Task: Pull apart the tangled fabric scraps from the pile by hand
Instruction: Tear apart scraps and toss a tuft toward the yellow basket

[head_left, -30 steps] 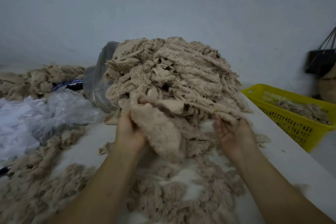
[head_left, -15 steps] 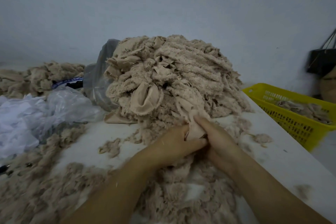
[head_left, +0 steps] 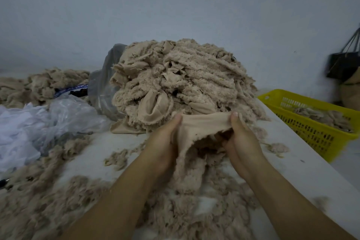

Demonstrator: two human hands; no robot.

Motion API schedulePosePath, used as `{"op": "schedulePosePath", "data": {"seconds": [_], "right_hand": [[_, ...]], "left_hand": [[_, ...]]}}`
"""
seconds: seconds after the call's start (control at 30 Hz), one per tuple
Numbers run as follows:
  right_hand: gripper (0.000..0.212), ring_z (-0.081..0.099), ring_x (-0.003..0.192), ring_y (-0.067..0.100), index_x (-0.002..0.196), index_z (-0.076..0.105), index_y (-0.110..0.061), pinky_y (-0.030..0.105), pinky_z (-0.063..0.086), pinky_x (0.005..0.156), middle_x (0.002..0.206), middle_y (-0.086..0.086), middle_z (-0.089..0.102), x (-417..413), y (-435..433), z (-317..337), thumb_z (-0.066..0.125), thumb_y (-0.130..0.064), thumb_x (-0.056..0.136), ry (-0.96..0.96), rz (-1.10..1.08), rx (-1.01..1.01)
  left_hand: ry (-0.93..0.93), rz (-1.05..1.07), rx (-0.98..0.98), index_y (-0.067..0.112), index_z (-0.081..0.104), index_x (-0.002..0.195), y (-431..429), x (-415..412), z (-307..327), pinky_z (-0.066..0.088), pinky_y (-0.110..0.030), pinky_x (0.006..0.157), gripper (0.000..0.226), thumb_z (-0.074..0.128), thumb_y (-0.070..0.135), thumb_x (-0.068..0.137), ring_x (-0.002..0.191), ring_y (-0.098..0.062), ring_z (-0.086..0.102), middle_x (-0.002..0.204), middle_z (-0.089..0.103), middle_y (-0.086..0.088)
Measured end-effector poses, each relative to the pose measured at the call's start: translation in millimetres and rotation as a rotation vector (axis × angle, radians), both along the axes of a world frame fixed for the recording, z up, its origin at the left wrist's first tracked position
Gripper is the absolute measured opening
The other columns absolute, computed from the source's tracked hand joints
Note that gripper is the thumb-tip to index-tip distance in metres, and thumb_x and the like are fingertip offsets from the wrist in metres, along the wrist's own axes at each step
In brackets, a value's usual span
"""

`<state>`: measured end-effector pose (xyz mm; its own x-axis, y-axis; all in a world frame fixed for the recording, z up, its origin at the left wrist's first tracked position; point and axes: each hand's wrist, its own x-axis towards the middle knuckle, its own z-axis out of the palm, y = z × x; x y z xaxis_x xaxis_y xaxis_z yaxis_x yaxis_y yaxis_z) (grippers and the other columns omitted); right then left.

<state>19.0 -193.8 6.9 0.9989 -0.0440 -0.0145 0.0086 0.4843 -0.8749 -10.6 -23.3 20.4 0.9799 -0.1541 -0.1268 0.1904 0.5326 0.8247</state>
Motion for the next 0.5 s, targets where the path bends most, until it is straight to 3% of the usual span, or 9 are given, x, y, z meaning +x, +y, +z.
{"op": "schedulePosePath", "data": {"seconds": [0.13,0.23,0.37,0.43,0.5], "right_hand": [[0.036,0.072,0.095,0.014,0.113,0.066,-0.014,0.029,0.058,0.074,0.106,0.003,0.075,4,4,-2,0.046,-0.04,0.1,-0.02,0.029,0.094],[0.033,0.073,0.086,0.012,0.107,0.066,-0.015,0.029,0.059,0.067,0.096,0.001,0.076,7,-1,-3,0.045,-0.04,0.101,-0.009,0.012,0.178],[0.035,0.073,0.081,0.012,0.114,0.063,-0.014,0.028,0.058,0.065,0.095,0.001,0.076,12,-8,-3,0.047,-0.042,0.1,-0.011,0.01,0.249],[0.034,0.07,0.068,0.01,0.106,0.065,-0.015,0.026,0.056,0.059,0.08,-0.001,0.074,14,-8,-4,0.047,-0.043,0.1,-0.01,0.019,0.268],[0.035,0.068,0.062,0.011,0.096,0.066,-0.017,0.025,0.055,0.055,0.07,-0.002,0.068,17,-10,-4,0.046,-0.046,0.1,-0.029,0.038,0.305]], "left_hand": [[-0.016,0.01,-0.065,0.008,0.066,0.125,0,1,3,0.06,-0.034,0.074,0.052,0.058,0.043,0.087,0.102,-0.026,0.072,0.117,0.071,-0.018],[-0.058,0.028,0.008,0.007,0.071,0.117,2,1,3,0.059,-0.029,0.065,0.051,0.064,0.04,0.079,0.087,-0.022,0.073,0.111,0.073,-0.018],[-0.082,-0.094,0.206,0.014,0.078,0.106,9,0,4,0.057,-0.034,0.081,0.045,0.072,0.045,0.074,0.094,-0.025,0.069,0.113,0.072,-0.018],[-0.072,-0.18,0.293,0.015,0.079,0.104,11,-2,3,0.053,-0.038,0.089,0.042,0.076,0.041,0.071,0.102,-0.031,0.063,0.121,0.068,-0.023],[-0.051,-0.247,0.352,0.01,0.08,0.097,11,-4,1,0.055,-0.036,0.086,0.042,0.082,0.036,0.064,0.093,-0.028,0.068,0.111,0.072,-0.021]]}}
